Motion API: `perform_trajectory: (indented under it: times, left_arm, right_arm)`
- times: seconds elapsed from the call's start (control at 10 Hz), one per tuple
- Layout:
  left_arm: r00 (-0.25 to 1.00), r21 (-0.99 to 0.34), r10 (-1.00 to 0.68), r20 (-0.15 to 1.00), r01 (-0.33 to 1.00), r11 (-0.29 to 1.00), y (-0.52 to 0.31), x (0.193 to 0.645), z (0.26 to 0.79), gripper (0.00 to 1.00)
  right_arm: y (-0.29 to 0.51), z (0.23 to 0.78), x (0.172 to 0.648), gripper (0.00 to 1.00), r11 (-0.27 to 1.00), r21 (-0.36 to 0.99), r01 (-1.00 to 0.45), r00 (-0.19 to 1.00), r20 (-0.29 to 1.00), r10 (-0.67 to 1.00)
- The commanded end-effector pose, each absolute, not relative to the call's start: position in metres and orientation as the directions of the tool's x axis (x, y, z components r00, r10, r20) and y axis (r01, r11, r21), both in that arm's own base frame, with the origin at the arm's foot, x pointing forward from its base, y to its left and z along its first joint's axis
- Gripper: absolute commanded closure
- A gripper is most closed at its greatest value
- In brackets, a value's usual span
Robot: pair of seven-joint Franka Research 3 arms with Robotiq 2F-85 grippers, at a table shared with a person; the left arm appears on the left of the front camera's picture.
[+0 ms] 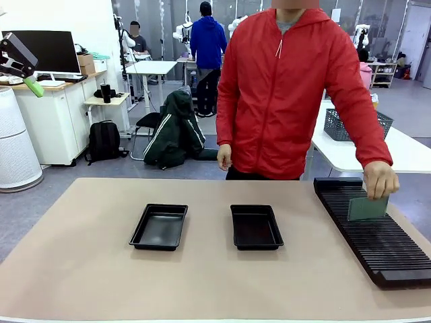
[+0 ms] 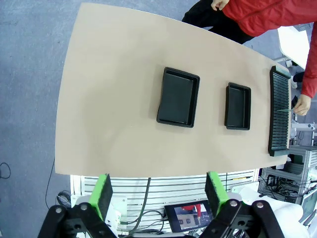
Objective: Inspect and transfer BCBs to ESD trays.
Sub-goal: Pick up the Blank PCB from the PCB Rack and place it in the left ESD tray.
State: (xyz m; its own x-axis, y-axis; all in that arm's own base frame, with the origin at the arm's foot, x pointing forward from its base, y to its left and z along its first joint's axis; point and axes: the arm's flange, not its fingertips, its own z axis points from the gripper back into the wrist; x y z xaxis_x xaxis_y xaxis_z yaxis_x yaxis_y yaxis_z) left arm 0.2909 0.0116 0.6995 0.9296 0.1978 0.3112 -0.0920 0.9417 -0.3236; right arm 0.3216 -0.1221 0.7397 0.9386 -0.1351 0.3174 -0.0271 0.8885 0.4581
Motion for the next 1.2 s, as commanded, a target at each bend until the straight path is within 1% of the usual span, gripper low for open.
perform_trajectory:
  times: [0.0,1.1]
  left_arm:
    - [0.930,-0.329,0.200,0.310,-0.093,0.940,0.0119,0.2912,0.6985,0.00]
    - [0.930,-0.329,0.200,0.310,-0.093,0.940,0.0119,0.2912,0.6985,0.00]
  right_arm:
    - [-0.1210,0.7374,0.3199,0.06,0.888,0.460,-0.027,0.940,0.315,-0.135]
    - [-0.1210,0.7374,0.3199,0.06,0.888,0.460,-0.027,0.940,0.315,-0.135]
